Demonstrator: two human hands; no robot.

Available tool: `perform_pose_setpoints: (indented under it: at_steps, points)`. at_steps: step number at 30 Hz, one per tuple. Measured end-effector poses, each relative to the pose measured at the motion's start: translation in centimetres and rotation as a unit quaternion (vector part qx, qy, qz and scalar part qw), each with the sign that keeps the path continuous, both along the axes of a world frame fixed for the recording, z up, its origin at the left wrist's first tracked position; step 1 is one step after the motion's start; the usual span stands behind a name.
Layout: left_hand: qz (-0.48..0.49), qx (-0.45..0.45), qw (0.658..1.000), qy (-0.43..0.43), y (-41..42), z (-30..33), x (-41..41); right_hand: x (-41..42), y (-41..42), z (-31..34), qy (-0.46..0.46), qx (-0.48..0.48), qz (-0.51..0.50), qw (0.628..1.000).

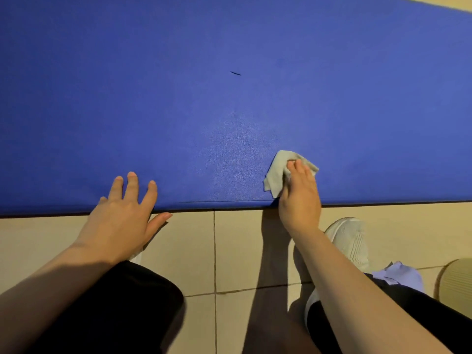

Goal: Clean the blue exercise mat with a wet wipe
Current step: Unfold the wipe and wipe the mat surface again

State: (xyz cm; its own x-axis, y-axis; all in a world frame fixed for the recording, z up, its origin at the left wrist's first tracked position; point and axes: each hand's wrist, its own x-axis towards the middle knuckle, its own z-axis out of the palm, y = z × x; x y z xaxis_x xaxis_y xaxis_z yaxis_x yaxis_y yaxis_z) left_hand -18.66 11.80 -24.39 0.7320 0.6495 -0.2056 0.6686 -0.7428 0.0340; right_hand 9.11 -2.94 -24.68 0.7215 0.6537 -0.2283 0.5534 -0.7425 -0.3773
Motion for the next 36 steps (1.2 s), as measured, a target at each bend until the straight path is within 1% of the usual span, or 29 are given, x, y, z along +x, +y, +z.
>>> perform_pose_setpoints:
  at_steps: [2, 4, 7, 10, 12, 14, 15, 16, 17, 18, 19, 20, 21, 22, 23, 24, 25, 27, 28, 29, 31, 32, 33, 34, 35, 36]
  points:
    - [0.000, -0.003, 1.000, 0.004, 0.0, -0.1, 0.0, -1.1, 1.1, 0.3, 0.050, 0.074, -0.064, 0.994]
    - [0.002, -0.002, 1.000, -0.007, 0.2, 0.0, -0.2, -0.8, 2.1, 1.3, 0.088, 0.135, -0.138, 0.977]
    - [-0.003, -0.003, 1.000, 0.010, 0.2, 0.0, -0.4, 0.8, 2.2, 3.6, 0.086, 0.164, -0.186, 0.965]
    - [0.005, -0.029, 0.998, 0.050, -0.1, 0.0, -0.2, 2.4, 1.6, 5.1, 0.050, 0.148, -0.204, 0.966]
    - [0.015, -0.043, 0.996, 0.077, -0.4, 0.4, 0.2, 3.5, 1.4, 6.3, -0.008, 0.072, -0.155, 0.985]
    - [0.026, -0.045, 0.996, 0.079, -0.3, 1.1, 0.9, 4.2, 1.3, 7.5, -0.078, -0.028, -0.066, 0.994]
    - [0.024, -0.037, 0.997, 0.069, -0.1, 1.6, 1.2, 4.2, 1.4, 8.0, -0.102, -0.053, -0.032, 0.993]
    - [0.019, -0.030, 0.998, 0.049, 0.0, 2.0, 1.6, 3.9, 1.6, 8.4, -0.107, -0.056, -0.010, 0.993]
    - [0.007, -0.018, 1.000, 0.011, 0.1, 2.6, 2.1, 3.3, 1.9, 8.7, -0.081, -0.035, 0.002, 0.996]
    - [0.003, -0.026, 0.999, -0.038, 0.0, 3.4, 2.9, 2.5, 2.3, 8.8, -0.018, 0.006, 0.006, 1.000]
    - [0.011, -0.054, 0.992, -0.110, -0.2, 4.4, 4.1, 1.4, 2.7, 8.9, 0.080, 0.053, 0.014, 0.995]
    - [0.038, -0.100, 0.977, -0.182, -0.4, 5.4, 5.5, 0.1, 3.1, 9.0, 0.184, 0.092, 0.035, 0.978]
    - [0.082, -0.167, 0.954, -0.235, -0.7, 6.2, 6.9, -1.2, 3.5, 9.2, 0.264, 0.118, 0.057, 0.956]
    - [0.134, -0.258, 0.920, -0.263, -0.9, 6.8, 8.2, -2.3, 3.8, 9.4, 0.322, 0.137, 0.073, 0.934]
    - [0.183, -0.362, 0.872, -0.272, -0.9, 7.3, 9.3, -3.2, 4.1, 9.5, 0.364, 0.152, 0.079, 0.916]
    - [0.209, -0.437, 0.828, -0.283, -0.8, 7.5, 9.9, -3.8, 4.3, 9.6, 0.393, 0.167, 0.070, 0.902]
    - [0.224, -0.483, 0.788, -0.309, -0.8, 7.5, 10.1, -4.2, 4.4, 9.6, 0.409, 0.180, 0.049, 0.893]
    - [0.267, -0.527, 0.717, -0.370, -1.0, 7.6, 9.9, -4.3, 4.5, 9.4, 0.417, 0.187, -0.012, 0.889]
    - [0.289, -0.542, 0.686, -0.390, -1.3, 7.5, 9.6, -4.1, 4.6, 9.3, 0.419, 0.185, -0.043, 0.888]
    - [0.309, -0.552, 0.661, -0.403, -1.6, 7.3, 9.5, -4.0, 4.7, 9.3, 0.424, 0.184, -0.072, 0.884]
    - [0.341, -0.567, 0.623, -0.418, -2.1, 7.2, 9.4, -4.0, 4.9, 9.2, 0.442, 0.192, -0.136, 0.865]
    - [0.349, -0.575, 0.608, -0.422, -2.2, 7.2, 9.4, -4.1, 5.0, 9.2, 0.463, 0.206, -0.179, 0.843]
    - [0.357, -0.586, 0.590, -0.426, -2.3, 7.3, 9.4, -4.3, 5.1, 9.2, 0.496, 0.224, -0.228, 0.808]
    - [0.362, -0.596, 0.573, -0.430, -2.3, 7.4, 9.3, -4.7, 5.2, 9.3, 0.540, 0.248, -0.273, 0.756]
    - [0.365, -0.607, 0.556, -0.434, -2.3, 7.6, 9.3, -5.0, 5.2, 9.5, 0.589, 0.272, -0.302, 0.699]
    - [0.367, -0.613, 0.545, -0.438, -2.5, 7.7, 9.3, -5.3, 5.2, 9.6, 0.631, 0.284, -0.316, 0.649]
